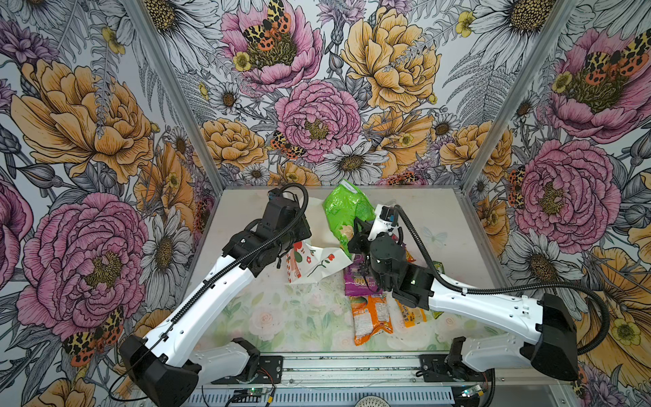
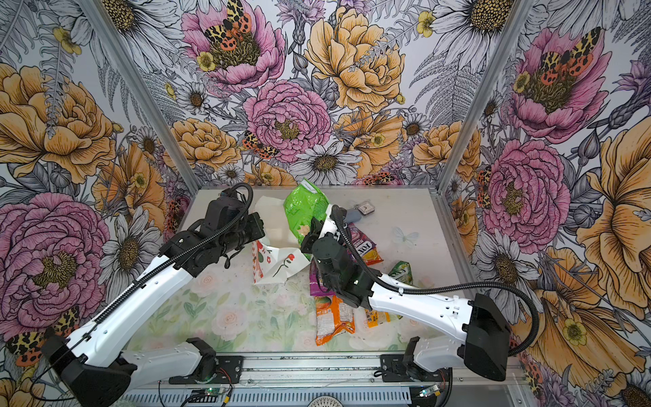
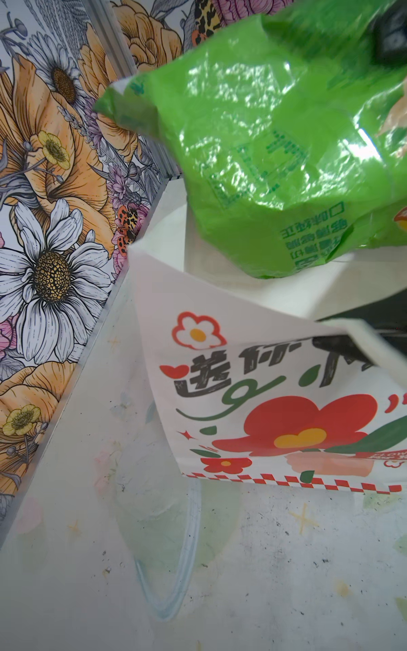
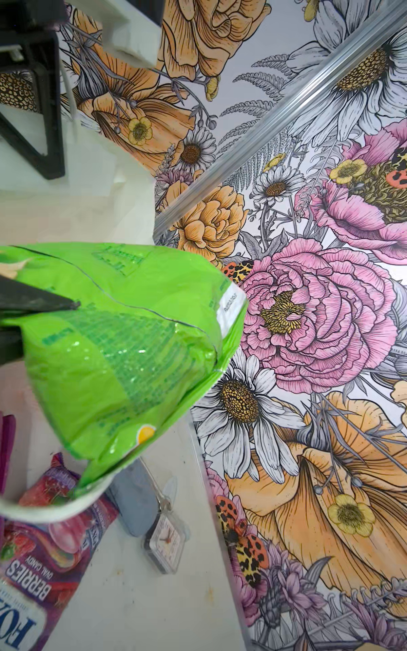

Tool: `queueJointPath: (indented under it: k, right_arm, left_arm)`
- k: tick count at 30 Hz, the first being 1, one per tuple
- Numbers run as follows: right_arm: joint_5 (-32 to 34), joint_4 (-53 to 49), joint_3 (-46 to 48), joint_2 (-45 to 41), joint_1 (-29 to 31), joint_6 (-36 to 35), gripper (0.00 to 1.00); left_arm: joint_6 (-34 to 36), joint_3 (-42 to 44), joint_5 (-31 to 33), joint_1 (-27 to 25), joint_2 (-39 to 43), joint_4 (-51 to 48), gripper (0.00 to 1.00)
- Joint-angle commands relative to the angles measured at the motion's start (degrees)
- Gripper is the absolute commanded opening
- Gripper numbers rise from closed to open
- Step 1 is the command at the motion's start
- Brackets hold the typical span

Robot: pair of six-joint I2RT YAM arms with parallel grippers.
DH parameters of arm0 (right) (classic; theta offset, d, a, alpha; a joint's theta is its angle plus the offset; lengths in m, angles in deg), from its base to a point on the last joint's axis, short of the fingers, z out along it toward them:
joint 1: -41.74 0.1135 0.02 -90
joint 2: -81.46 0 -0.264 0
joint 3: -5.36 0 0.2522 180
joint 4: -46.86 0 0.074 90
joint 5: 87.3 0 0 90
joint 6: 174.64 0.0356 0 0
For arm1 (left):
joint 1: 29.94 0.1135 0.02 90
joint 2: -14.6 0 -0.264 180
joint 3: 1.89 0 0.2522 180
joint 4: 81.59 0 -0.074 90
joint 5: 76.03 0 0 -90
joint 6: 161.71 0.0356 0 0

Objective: Place the snacks into the paper bag
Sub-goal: 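Push the green chip bag down into the paper bag with the right gripper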

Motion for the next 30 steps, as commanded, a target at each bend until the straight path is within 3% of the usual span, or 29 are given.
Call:
queueJointPath:
  k: [1,12,22,30]
  right_arm:
    - [5.95,1.27,-0.38,-1.58,1.72,-4.65,0.00]
    - [14.66,1.15,0.22,-3.80,4.59,-9.78,0.00]
    - [-10.37,4.61,-1.09,-0.45,4.96,-14.34,0.00]
    - [-13.57,2.73,1.18,-1.32,5.05,-14.71,0.00]
  left_arm:
    - [0.97,-0.64,2.03,1.05,0.13,0.59,0.00]
    - [0.50,0.22,1.95,2.60,-0.06,0.50,0.00]
    - [2.55,-2.26,-2.61,2.56,-2.87,0.46,0.00]
    - [4.83,-3.62,-4.01,3.33,-2.94,-0.07,0.00]
